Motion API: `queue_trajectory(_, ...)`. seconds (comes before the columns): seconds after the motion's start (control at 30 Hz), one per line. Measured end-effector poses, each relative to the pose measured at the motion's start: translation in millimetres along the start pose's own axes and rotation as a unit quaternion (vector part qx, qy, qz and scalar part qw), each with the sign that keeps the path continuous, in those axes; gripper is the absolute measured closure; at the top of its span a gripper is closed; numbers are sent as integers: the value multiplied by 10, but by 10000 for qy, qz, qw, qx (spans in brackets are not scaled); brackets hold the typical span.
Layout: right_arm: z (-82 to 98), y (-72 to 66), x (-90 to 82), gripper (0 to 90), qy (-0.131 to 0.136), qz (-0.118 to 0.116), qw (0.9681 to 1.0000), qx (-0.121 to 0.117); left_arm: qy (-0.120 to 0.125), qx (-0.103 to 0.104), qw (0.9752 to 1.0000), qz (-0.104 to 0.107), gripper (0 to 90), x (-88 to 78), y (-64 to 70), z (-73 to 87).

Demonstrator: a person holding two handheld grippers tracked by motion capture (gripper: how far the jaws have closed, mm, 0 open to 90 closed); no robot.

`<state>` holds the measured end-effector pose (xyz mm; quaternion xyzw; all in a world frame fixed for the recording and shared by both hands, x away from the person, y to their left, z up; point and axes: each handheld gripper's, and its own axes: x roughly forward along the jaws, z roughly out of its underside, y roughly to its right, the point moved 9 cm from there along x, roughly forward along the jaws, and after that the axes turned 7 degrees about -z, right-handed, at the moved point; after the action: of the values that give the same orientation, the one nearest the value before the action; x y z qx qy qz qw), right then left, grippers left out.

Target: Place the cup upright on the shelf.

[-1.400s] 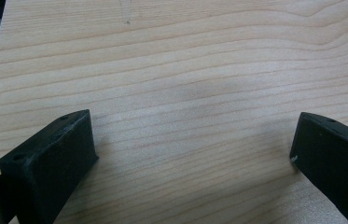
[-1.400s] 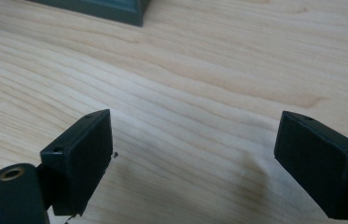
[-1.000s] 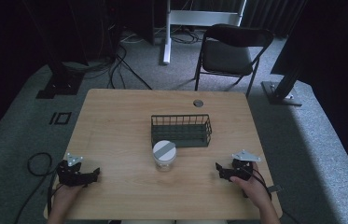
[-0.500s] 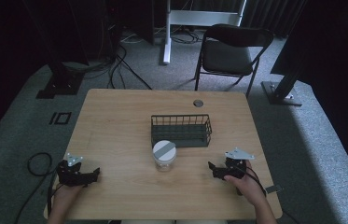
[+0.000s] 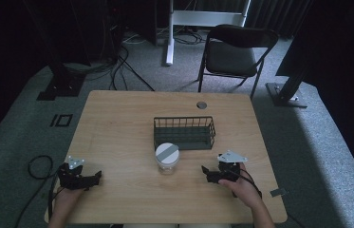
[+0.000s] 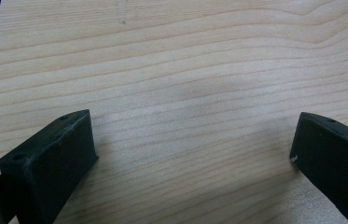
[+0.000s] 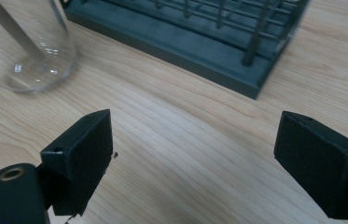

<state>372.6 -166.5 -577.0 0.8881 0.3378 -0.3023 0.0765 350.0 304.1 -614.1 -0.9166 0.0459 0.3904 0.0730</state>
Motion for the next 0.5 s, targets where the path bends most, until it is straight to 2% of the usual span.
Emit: queue_trajectory(0.5,-91,-308,185,134,-10,-369,9992,-151,7,-10,10000,2,1,1,2,-1)
